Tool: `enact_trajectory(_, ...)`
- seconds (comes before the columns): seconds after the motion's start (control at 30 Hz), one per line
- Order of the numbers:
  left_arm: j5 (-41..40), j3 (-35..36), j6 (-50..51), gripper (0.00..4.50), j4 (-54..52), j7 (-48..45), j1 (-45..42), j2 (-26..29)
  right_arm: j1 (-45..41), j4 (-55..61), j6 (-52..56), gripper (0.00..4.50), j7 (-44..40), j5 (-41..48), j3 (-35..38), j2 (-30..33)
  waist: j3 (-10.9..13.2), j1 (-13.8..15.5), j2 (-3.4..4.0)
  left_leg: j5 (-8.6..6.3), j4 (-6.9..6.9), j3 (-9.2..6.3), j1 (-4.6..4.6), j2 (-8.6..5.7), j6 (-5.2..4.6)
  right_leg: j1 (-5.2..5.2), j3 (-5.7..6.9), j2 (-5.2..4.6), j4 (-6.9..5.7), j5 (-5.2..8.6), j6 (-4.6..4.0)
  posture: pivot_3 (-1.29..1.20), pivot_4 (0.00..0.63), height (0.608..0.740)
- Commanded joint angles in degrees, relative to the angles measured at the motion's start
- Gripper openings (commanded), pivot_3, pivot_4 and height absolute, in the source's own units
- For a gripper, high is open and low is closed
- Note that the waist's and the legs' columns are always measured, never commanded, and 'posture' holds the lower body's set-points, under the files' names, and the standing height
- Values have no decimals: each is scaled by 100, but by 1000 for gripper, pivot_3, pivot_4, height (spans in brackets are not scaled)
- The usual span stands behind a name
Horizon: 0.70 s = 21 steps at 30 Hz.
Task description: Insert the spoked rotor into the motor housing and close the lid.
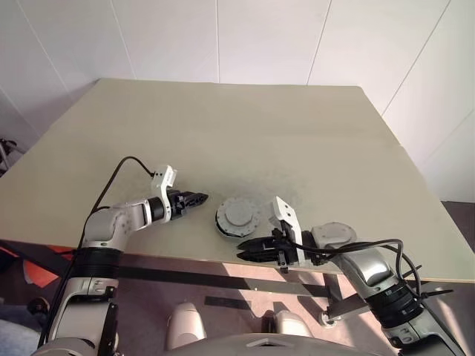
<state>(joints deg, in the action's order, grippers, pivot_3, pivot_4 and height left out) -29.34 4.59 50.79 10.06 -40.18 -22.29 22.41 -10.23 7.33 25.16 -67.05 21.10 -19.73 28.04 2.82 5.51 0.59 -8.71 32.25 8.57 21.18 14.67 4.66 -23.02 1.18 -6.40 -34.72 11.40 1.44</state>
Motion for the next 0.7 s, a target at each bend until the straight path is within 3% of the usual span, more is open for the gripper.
enact_trajectory(0.03, -62, 120, 59, 2529, -197, 53, -21, 95, -256, -224, -140, 672, 54, 0, -12, -250, 0, -8, 0, 0, 0, 0, 0, 0, 0, 0, 0, 0, 0, 0, 1, 0, 0, 740)
enact_trajectory(0.23, -64, 159, 90, 2529, -221, 95, -149, 118, -547, -1141, -473, 672, 208, -274, -82, -793, -2, -27, -3, 1, 1, 0, -5, 2, 1, 0, 1, 2, -2, 1, 2, 0, 0, 740)
enact_trajectory(0.7, -38, 118, 25, 2529, -134, 66, -245, 158, -1417, -2538, -1288, 672, 552, -693, 201, -1205, 18, -178, -5, 2, -2, -25, -28, 10, 6, -19, 46, 8, 50, 15, 26, 0, 0, 740)
